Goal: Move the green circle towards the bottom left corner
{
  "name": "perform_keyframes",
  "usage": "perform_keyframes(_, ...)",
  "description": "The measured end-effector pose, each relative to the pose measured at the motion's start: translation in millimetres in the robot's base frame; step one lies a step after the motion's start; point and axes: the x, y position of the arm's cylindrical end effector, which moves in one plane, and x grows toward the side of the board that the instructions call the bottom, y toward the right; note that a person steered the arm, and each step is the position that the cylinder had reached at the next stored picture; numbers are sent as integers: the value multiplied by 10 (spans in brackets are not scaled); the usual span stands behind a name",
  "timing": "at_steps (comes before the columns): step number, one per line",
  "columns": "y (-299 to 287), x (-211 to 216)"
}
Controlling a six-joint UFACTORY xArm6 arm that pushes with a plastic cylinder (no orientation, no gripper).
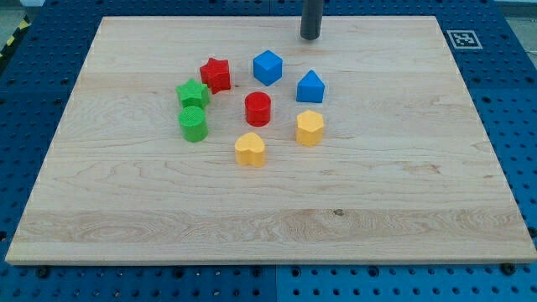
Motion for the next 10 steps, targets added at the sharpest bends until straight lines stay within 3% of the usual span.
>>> perform_keyframes(2,0,198)
perform_keyframes(4,-108,1047)
perform_keyframes(6,-132,1118)
perform_keyframes(10,-796,1925)
